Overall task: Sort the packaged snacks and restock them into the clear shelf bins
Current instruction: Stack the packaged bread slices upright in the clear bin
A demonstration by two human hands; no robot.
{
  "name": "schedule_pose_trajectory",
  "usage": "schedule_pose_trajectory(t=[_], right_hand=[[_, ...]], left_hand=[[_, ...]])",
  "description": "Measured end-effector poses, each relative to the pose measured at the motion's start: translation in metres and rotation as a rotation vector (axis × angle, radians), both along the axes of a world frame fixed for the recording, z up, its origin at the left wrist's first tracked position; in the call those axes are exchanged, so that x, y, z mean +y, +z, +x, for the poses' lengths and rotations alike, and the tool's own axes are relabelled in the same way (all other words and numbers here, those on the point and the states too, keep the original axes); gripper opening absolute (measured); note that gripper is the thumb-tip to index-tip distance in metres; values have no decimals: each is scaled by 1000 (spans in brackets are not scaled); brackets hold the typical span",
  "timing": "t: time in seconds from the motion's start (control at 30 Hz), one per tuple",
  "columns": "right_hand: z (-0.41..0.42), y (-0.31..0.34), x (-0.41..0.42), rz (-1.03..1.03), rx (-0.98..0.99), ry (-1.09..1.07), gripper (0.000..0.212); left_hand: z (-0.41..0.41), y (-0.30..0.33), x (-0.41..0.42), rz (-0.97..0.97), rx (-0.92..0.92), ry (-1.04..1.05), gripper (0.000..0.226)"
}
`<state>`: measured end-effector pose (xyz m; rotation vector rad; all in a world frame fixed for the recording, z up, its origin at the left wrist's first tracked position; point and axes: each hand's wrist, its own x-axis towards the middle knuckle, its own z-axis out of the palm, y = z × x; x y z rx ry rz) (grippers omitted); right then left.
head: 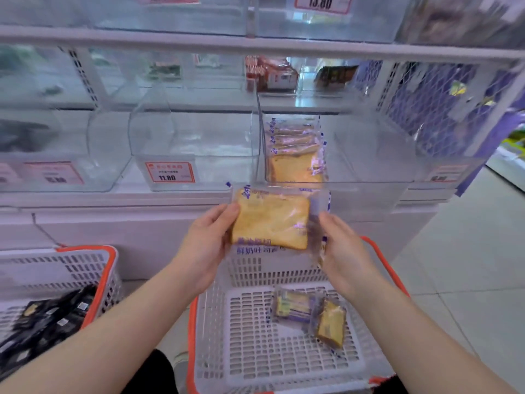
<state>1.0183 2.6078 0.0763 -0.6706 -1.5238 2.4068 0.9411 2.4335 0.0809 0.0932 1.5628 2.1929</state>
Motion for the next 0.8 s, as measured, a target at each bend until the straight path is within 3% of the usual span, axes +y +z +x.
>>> schedule_pose_trajectory(t=[0.07,0.17,0.3,0.37,0.5,0.6,0.7,0.8], right_hand=[[5,6,7,65,44,23,25],[10,19,22,260,64,71,26],[11,29,38,503,92,-132,26],[11,31,38,517,103,-183,26],[11,34,34,428,236,4,16],[11,31,36,572,183,63,28],[9,40,46,625,113,36,22],[-2,63,63,664,175,-30,18]], left_hand=[[0,7,3,-1,92,69,15],[-6,18,5,-12,173,133,16],[-7,27,15,-94,310,165,21],[-5,31,23,-100,360,192,21],[-9,40,31,6,422,267,18],[-13,43,34,11,565,225,21],[-17,43,39,-2,669,195,23],[-23,40,41,-50,709,245,32]])
